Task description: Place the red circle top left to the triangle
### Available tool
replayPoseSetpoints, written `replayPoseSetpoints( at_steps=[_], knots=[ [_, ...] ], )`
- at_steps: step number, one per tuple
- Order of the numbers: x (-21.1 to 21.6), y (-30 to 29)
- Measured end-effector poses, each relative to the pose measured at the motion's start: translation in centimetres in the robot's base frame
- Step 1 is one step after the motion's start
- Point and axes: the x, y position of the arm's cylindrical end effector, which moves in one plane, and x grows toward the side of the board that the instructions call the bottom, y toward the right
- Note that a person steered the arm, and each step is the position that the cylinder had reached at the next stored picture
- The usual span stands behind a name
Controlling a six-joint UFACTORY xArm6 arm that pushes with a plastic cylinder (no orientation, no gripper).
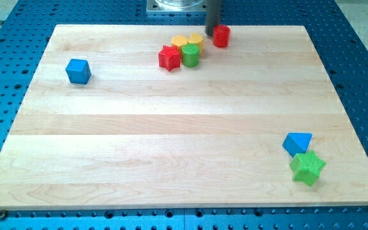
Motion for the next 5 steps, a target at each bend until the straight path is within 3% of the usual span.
replayPoseSetpoints(
  at_steps=[1, 2, 3, 4, 5],
  knots=[
    [8.2, 2.8],
    [6.7, 3.1],
    [7.9, 5.7],
    [16.0, 5.9],
    [14.9, 5.8]
  ],
)
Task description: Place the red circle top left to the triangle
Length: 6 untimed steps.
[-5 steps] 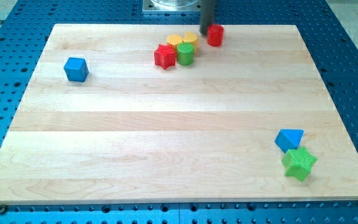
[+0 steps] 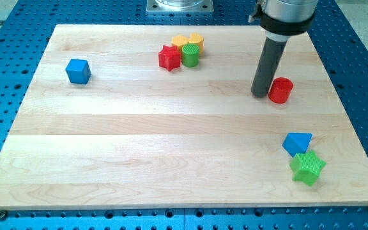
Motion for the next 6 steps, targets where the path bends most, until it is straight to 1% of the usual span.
replayPoseSetpoints(
  at_steps=[1, 2, 3, 5, 6],
  knots=[
    [-2.6, 1.7],
    [0.2, 5.5],
    [6.0, 5.5],
    [3.5, 3.2],
    [6.8, 1.9]
  ],
)
